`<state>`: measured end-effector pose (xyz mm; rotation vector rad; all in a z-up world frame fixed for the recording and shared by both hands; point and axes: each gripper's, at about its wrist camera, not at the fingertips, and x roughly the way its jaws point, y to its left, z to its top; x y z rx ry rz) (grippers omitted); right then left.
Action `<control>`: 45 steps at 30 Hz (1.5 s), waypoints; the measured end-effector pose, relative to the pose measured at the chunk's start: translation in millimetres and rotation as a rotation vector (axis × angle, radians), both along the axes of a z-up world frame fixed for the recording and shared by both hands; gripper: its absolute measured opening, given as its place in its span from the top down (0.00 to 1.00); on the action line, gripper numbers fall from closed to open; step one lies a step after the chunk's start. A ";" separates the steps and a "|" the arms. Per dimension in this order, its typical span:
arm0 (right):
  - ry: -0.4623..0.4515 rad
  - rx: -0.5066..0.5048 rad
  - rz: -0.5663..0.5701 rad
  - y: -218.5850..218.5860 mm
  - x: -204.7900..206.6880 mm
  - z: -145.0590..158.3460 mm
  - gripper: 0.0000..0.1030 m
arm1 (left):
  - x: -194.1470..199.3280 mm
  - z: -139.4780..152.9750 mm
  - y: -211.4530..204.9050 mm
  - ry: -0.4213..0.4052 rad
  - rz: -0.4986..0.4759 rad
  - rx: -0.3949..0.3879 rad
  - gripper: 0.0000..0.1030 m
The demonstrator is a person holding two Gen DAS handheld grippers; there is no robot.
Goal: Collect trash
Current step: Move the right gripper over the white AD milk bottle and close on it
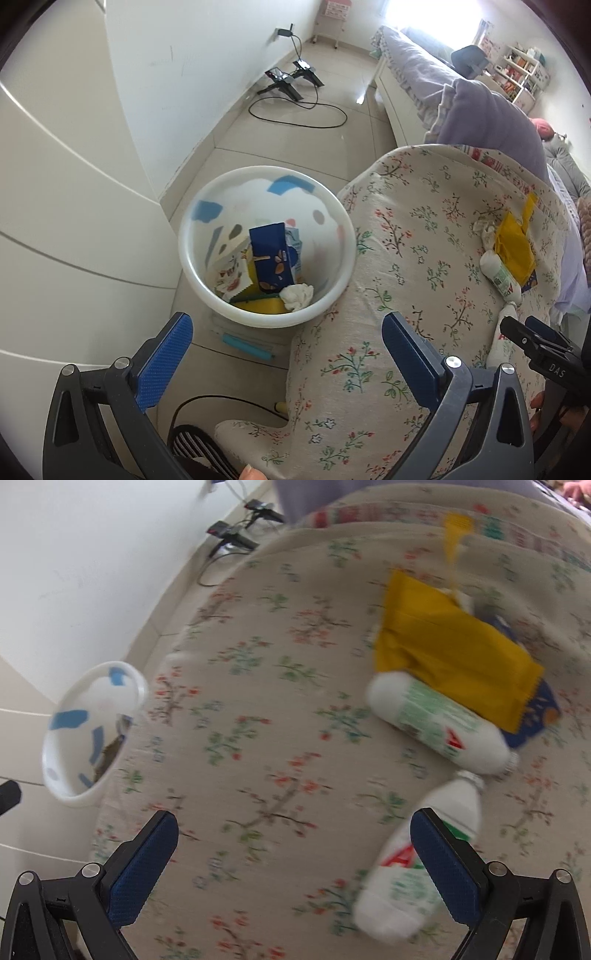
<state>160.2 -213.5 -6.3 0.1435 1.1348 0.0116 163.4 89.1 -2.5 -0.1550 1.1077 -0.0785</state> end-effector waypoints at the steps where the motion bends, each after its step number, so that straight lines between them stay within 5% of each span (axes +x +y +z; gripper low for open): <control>1: 0.006 -0.010 -0.012 -5.1 -1.7 -1.5 0.00 | 0.0 -0.1 -2.5 0.002 -0.006 0.000 0.00; 22: 0.177 -0.082 -0.081 -36.5 -0.1 -66.1 0.00 | -0.1 -5.5 -27.8 0.021 -0.051 0.010 0.00; 45: 0.092 -0.094 -0.087 -32.4 -26.1 -67.9 0.00 | 1.4 -10.5 -38.0 0.039 -0.060 0.016 0.00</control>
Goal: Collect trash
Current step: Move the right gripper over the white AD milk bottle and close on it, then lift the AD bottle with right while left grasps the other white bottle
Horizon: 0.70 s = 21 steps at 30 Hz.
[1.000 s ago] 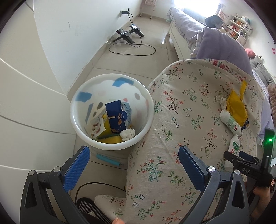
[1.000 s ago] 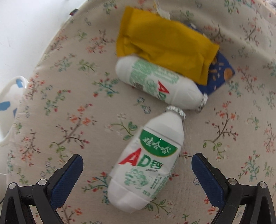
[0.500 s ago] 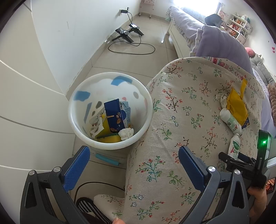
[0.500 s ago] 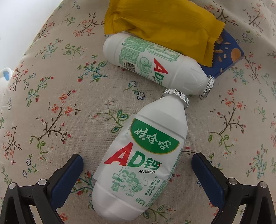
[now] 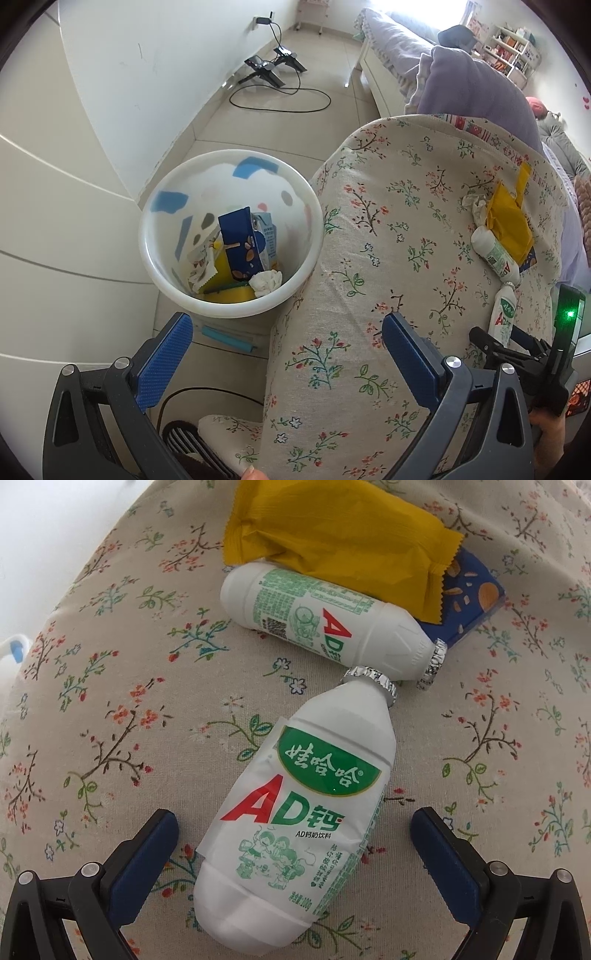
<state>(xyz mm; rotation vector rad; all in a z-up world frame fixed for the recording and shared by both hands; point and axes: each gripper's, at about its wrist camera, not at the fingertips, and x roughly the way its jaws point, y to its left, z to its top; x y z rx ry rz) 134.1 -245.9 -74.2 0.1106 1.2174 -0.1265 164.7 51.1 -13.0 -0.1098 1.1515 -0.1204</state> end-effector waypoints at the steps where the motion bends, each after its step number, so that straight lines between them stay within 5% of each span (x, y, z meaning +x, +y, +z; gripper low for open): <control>1: 0.008 0.005 0.005 -1.4 0.5 1.8 0.00 | 0.4 0.2 -1.0 -0.001 -0.001 -0.003 0.00; 5: 0.004 0.000 0.010 -5.9 -6.4 5.3 0.05 | 1.8 0.4 -11.2 0.002 -0.013 -0.007 0.00; 12: -0.031 -0.018 0.065 -14.2 -24.3 17.5 0.43 | 4.0 -2.5 -35.8 0.010 -0.051 0.000 0.00; 21: -0.047 0.042 0.037 -62.0 -46.3 34.9 0.47 | 7.3 -4.7 -76.4 0.021 -0.097 -0.017 0.00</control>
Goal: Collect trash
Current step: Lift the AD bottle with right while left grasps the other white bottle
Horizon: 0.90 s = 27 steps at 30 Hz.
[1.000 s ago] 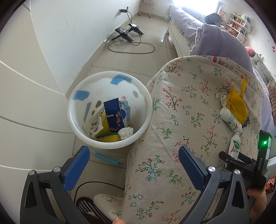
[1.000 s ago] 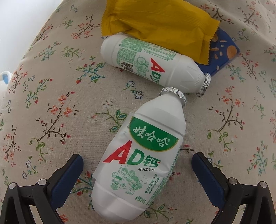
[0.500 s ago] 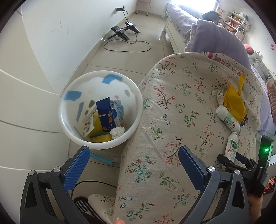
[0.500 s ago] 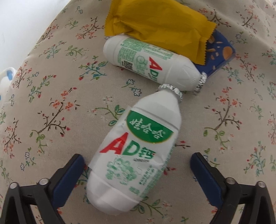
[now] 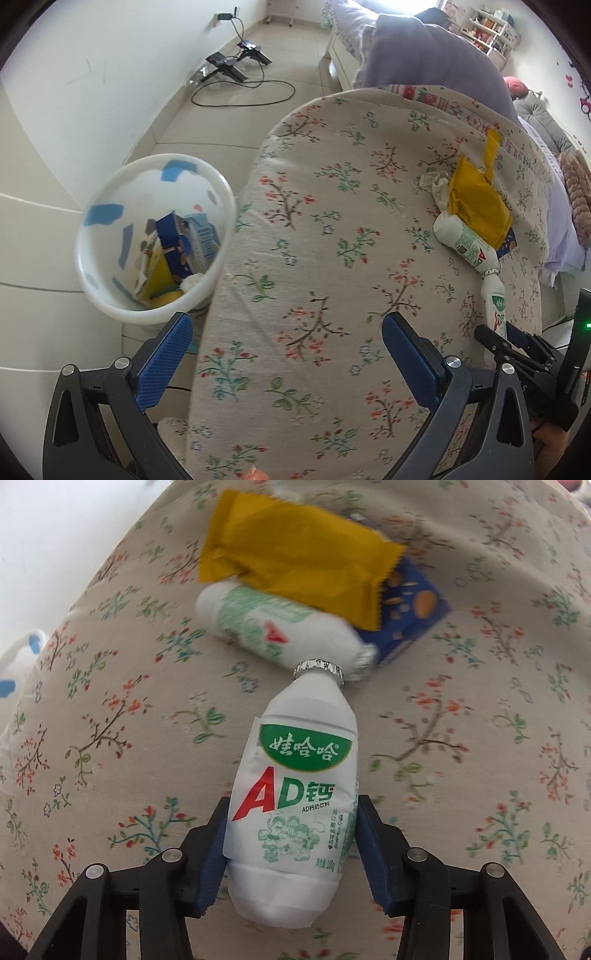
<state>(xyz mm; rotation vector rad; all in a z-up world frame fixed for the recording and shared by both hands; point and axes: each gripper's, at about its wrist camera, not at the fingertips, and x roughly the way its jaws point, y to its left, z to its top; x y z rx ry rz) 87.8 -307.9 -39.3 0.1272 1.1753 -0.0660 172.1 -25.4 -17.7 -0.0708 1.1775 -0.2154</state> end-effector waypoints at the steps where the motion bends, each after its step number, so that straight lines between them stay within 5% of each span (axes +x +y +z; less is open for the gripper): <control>1: -0.004 0.010 -0.009 -6.9 -2.7 2.8 0.47 | 0.5 -0.5 -5.6 0.002 -0.007 -0.001 0.00; 15: -0.072 0.137 -0.105 -78.6 -13.5 42.4 0.47 | 5.9 -2.1 -102.4 -0.056 -0.170 0.024 0.00; 20: -0.074 0.140 -0.144 -97.0 -7.0 43.4 0.47 | 16.3 -10.3 -134.6 -0.005 -0.167 -0.044 0.01; 27: -0.065 0.120 -0.164 -117.0 7.5 40.9 0.47 | 39.9 -23.0 -170.9 0.088 -0.062 -0.180 0.21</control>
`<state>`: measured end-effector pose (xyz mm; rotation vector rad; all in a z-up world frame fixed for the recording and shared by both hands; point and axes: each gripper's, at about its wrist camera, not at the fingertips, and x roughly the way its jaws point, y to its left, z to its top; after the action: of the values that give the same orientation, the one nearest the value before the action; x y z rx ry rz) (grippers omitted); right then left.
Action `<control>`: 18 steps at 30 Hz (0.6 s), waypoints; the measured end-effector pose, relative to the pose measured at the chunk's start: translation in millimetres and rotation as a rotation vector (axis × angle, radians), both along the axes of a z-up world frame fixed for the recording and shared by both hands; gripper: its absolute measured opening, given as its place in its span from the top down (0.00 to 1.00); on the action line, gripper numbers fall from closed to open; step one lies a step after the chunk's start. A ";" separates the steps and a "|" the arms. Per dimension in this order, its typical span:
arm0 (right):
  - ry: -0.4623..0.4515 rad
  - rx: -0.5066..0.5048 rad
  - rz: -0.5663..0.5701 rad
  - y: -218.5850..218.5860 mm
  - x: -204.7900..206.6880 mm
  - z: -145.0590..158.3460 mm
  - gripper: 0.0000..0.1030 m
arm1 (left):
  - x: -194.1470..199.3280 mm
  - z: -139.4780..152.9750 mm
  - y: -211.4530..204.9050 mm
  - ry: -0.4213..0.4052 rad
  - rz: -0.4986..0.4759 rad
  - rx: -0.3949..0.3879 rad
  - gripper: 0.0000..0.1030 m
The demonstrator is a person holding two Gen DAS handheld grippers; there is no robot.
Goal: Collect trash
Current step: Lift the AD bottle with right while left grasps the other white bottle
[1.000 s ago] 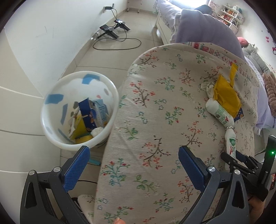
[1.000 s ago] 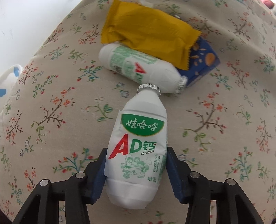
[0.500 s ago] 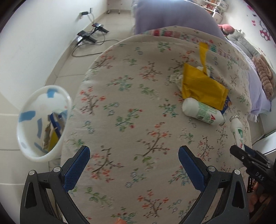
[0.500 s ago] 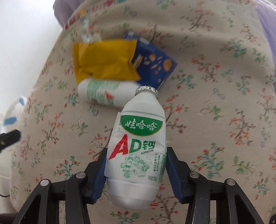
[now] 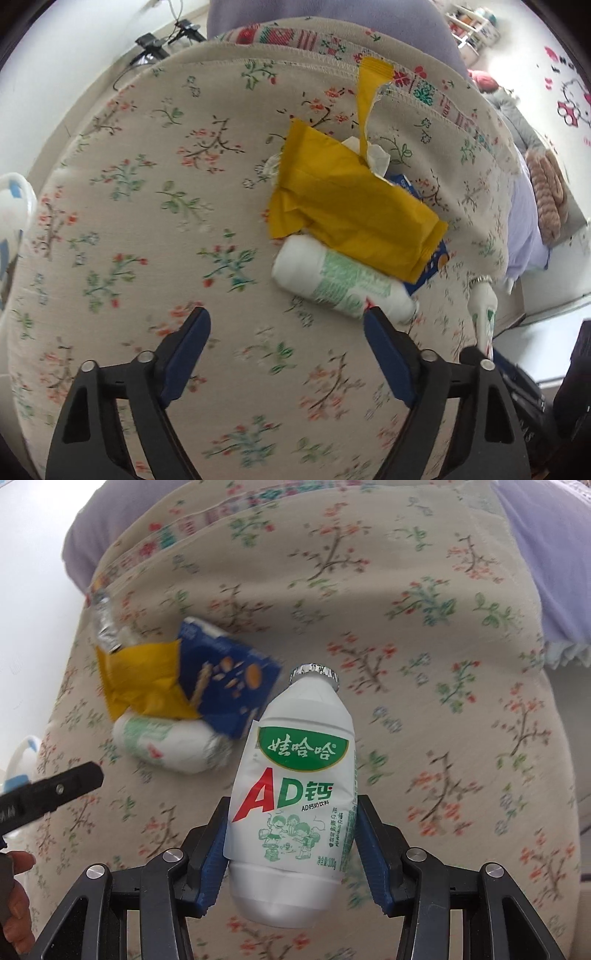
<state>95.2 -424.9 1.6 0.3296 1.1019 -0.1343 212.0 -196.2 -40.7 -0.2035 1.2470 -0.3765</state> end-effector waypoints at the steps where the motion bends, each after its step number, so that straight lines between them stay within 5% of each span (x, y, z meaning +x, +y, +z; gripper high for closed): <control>1: 0.001 -0.001 -0.003 -3.8 0.6 0.0 0.47 | 2.8 -1.9 -6.1 0.008 0.012 -0.003 0.22; 10: 0.009 0.033 -0.017 -26.7 7.1 -0.5 0.47 | 21.5 -12.9 -43.7 0.053 0.137 0.017 0.23; 18: 0.016 0.073 -0.016 -26.6 9.6 -2.7 0.47 | 4.3 -10.9 -44.2 0.030 0.083 0.075 0.47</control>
<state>104.8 -451.5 -1.1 0.4034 1.1222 -0.1107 216.3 -240.4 -51.6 -0.1966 1.2756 -0.2556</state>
